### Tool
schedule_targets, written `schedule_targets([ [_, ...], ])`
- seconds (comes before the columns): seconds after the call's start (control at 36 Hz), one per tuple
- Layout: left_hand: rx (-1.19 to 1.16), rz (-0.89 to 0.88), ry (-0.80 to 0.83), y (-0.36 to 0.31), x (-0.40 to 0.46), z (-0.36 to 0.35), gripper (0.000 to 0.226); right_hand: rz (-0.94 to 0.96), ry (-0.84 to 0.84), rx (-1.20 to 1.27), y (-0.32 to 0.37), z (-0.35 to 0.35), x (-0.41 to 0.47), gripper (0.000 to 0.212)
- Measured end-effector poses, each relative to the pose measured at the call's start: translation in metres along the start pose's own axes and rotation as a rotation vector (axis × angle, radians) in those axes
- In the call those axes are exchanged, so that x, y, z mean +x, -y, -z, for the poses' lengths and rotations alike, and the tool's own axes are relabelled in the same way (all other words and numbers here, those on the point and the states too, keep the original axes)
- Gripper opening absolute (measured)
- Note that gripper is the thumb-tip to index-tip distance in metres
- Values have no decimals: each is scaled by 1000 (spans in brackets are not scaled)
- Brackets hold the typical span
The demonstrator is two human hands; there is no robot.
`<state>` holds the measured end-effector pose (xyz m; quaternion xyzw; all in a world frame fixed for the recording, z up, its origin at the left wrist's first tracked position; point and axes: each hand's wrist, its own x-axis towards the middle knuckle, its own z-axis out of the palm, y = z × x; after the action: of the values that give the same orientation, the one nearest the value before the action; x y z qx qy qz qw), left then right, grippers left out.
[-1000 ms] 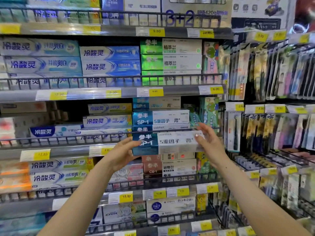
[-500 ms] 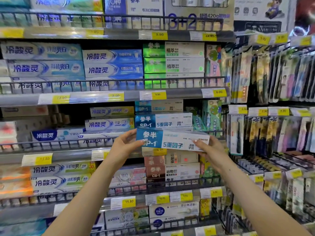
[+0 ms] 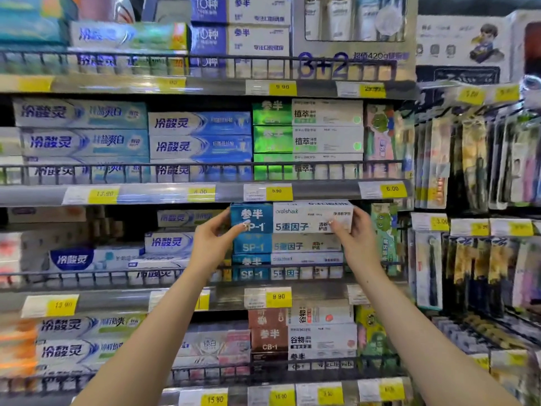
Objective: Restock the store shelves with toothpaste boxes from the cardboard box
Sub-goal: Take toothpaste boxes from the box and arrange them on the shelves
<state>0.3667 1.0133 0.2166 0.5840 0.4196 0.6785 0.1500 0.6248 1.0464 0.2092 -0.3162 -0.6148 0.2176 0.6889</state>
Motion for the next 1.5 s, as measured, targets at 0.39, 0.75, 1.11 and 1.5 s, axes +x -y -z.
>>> schedule_targets([
  [0.39, 174, 35, -61, 19, 28, -13, 42, 24, 37, -171, -20, -12, 37, 47],
  [0.75, 434, -114, -248, 28, 10, -36, 35, -61, 148, -199, -38, -2, 11, 51],
  [1.11, 570, -155, -197, 40, -10, -32, 52, -46, 181, -221, -25, 1, -2, 44],
  [1.5, 529, -121, -198, 35, -26, -26, 66, 56, 91, -416, -18, 1, -20, 66],
])
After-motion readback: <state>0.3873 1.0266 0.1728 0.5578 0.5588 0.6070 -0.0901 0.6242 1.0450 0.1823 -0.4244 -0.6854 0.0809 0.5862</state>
